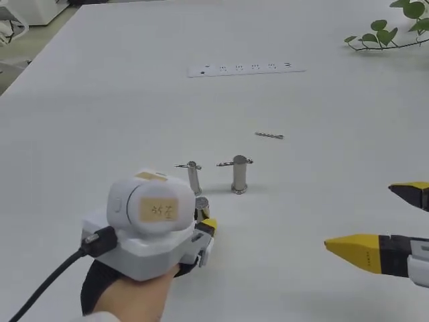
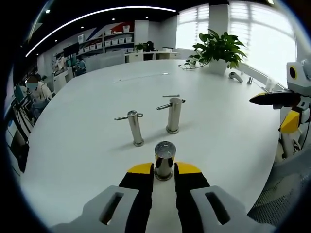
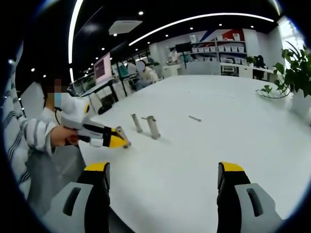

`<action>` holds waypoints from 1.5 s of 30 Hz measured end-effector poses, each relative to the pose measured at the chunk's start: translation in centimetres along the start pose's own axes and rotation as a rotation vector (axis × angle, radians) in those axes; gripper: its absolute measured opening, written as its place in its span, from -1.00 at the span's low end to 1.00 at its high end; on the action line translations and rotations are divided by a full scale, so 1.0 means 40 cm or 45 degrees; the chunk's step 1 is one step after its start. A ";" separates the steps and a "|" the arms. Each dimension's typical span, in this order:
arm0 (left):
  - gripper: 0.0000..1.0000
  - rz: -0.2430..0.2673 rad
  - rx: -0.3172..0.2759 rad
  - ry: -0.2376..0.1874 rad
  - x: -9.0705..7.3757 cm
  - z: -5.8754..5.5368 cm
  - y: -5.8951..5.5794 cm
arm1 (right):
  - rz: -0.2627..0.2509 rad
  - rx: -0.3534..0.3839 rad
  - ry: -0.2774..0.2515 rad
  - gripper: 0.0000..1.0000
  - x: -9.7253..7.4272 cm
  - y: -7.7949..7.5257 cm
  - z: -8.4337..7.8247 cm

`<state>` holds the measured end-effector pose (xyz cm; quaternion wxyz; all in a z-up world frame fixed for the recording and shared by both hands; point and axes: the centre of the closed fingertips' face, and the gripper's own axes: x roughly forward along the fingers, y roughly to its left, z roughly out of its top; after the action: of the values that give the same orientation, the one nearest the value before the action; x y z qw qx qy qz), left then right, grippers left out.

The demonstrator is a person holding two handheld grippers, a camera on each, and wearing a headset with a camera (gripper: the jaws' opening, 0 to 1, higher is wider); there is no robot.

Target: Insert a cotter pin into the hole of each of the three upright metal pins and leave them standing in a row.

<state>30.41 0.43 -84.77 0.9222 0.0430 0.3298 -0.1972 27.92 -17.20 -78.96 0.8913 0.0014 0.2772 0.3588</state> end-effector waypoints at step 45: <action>0.99 -0.259 -0.112 -0.174 -0.166 0.042 0.028 | 0.043 -0.124 0.141 0.82 0.021 -0.109 0.041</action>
<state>27.19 3.35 -79.38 0.9187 -0.0446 0.2772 -0.2776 32.02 -19.59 -78.87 0.8673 -0.0573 0.3083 0.3865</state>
